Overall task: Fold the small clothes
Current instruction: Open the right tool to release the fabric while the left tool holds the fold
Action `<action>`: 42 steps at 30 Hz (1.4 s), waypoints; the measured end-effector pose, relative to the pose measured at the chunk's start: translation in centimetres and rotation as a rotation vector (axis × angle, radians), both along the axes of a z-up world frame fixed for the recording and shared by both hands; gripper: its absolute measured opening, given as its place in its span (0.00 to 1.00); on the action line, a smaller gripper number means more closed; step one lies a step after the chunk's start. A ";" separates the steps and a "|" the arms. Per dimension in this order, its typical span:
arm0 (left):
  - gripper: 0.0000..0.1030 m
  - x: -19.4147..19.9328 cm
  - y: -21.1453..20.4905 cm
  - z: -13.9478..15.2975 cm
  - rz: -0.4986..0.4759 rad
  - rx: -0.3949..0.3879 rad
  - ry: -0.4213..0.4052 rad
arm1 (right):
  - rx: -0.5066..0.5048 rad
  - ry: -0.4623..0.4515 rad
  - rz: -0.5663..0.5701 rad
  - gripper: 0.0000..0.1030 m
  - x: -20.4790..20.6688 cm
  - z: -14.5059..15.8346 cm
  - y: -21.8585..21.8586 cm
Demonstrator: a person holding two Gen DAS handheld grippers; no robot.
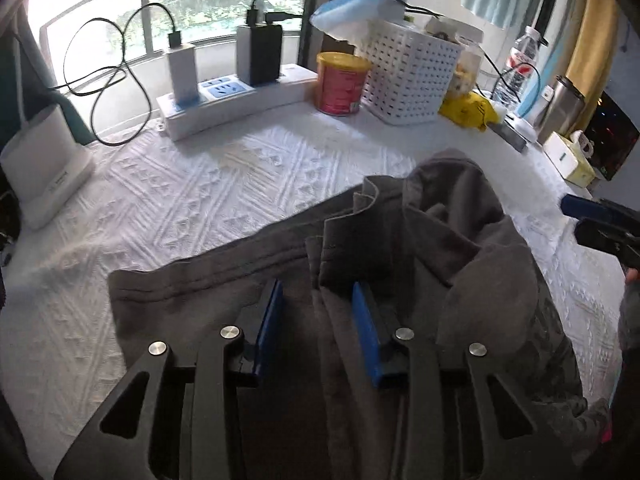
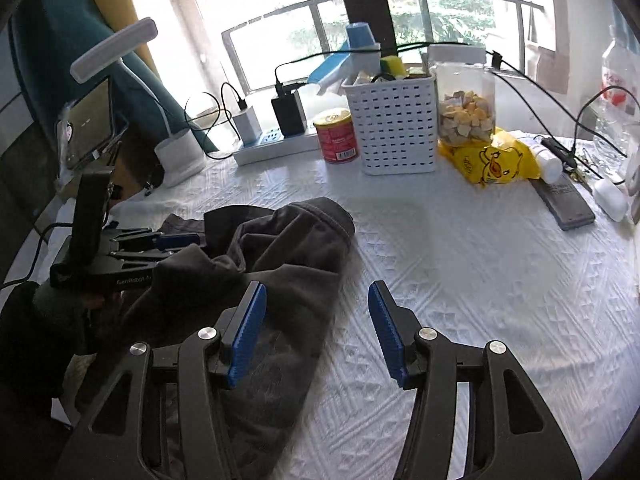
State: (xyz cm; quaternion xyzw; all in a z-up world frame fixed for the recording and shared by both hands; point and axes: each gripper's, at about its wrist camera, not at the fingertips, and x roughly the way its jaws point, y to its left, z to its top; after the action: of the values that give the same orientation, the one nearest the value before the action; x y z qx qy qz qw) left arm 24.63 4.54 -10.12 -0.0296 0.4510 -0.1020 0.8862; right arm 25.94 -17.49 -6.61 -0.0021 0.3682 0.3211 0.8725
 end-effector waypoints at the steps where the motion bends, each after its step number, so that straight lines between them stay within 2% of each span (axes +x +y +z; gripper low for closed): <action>1: 0.19 -0.1 -0.1 0.0 -0.016 -0.009 0.001 | -0.002 0.003 0.004 0.55 0.2 -0.2 0.3; 2: 0.10 -0.3 -0.3 0.0 -0.033 -0.015 0.000 | -0.003 0.006 0.007 0.55 0.5 -0.3 0.5; 5: 0.09 -0.4 -0.3 0.3 -0.030 -0.014 -0.008 | -0.007 0.012 0.014 0.55 0.9 -0.5 1.3; 9: 0.11 -0.6 1.5 0.8 0.023 -0.080 0.015 | -0.012 0.004 0.019 0.55 0.9 -0.3 1.9; 13: 0.11 -1.2 3.5 1.8 0.089 -0.078 -0.030 | -0.020 0.008 0.011 0.55 1.1 -0.5 2.0; 15: 0.11 -0.7 3.8 1.3 0.108 -0.068 -0.017 | -0.023 0.012 0.003 0.55 1.2 -0.6 2.1; 21: 0.11 0.1 1.5 -0.1 0.056 -0.057 0.019 | -0.023 0.004 0.001 0.55 0.9 -0.3 2.0; 25: 0.11 -0.1 0.6 0.4 0.033 -0.052 -0.003 | -0.024 0.010 -0.013 0.55 0.7 -0.6 1.5; 26: 0.12 -0.3 0.4 0.6 0.021 -0.051 -0.014 | -0.024 0.016 -0.018 0.55 0.8 -0.7 1.3; 28: 0.29 -0.6 -0.1 0.9 0.002 -0.054 -0.030 | -0.021 0.025 -0.026 0.55 0.8 -1.0 1.1; 29: 0.44 -0.7 -0.1 1.0 0.000 -0.063 -0.032 | -0.018 0.028 -0.027 0.55 0.8 -1.1 1.0; 30: 0.47 -0.6 -0.2 0.9 -0.002 -0.076 -0.032 | -0.016 0.028 -0.027 0.55 0.7 -1.2 0.9; 35: 0.47 -0.6 -0.7 0.6 -0.005 -0.078 -0.019 | -0.006 0.023 -0.025 0.55 0.6 -1.0 0.6; 38: 0.47 -0.8 -1.2 1.0 -0.029 -0.077 -0.042 | -0.001 0.024 -0.035 0.55 0.6 -1.1 0.2; 42: 0.47 -0.1 -1.6 1.3 -0.064 -0.105 -0.046 | 0.008 0.029 -0.048 0.55 0.6 -1.2 -0.4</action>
State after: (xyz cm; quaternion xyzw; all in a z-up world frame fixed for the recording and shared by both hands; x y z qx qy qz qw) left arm 24.54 2.91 -8.86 -0.0593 0.4253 -0.1541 0.8899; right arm 26.55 -17.88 -7.83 0.0148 0.3797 0.3017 0.8744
